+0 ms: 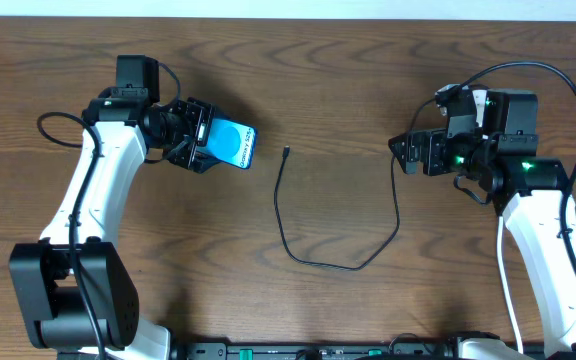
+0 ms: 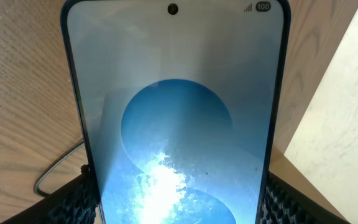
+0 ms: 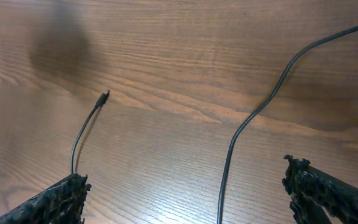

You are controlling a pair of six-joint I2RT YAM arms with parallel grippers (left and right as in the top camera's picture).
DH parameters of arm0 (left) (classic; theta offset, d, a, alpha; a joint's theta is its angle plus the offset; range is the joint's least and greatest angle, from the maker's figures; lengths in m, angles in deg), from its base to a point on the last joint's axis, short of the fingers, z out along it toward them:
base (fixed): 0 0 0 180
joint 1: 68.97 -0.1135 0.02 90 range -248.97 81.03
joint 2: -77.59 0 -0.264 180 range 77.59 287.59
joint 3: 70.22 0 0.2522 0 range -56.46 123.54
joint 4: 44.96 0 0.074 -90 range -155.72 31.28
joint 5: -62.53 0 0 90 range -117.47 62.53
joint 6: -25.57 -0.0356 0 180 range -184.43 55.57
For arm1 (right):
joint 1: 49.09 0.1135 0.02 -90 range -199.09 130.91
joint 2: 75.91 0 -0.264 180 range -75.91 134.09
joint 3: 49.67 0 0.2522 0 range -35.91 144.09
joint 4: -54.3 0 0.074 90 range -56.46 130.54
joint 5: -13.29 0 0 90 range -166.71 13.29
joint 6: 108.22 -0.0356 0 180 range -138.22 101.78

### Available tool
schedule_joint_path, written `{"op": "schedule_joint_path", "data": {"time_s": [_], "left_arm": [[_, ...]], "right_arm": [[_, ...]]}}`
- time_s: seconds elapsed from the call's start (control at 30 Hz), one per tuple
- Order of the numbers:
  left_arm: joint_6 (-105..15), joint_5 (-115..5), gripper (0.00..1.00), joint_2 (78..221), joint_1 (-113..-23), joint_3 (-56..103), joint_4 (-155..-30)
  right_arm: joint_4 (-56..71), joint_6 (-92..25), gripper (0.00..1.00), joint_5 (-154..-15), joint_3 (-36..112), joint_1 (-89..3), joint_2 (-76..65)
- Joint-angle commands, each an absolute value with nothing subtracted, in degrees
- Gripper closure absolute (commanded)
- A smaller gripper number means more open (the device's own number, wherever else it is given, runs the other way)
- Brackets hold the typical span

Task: Plug charger to phone and switch on socket
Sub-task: 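Hold the phone sideways near the cable end with the left gripper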

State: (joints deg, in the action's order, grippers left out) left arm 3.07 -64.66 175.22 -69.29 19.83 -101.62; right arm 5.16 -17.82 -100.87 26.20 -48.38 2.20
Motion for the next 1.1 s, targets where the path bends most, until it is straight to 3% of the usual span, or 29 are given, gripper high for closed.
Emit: {"op": "schedule_joint_path", "data": {"time_s": [0.0,1.07], "left_arm": [[2.7,-66.0,0.44,174.6,-69.5,21.1,-101.8],[2.7,-66.1,0.44,174.6,-69.5,21.1,-102.1]], "right_arm": [[4.9,-18.6,0.01,-100.8,27.4,-47.9,2.4],[4.9,-18.6,0.01,-100.8,27.4,-47.9,2.4]]}}
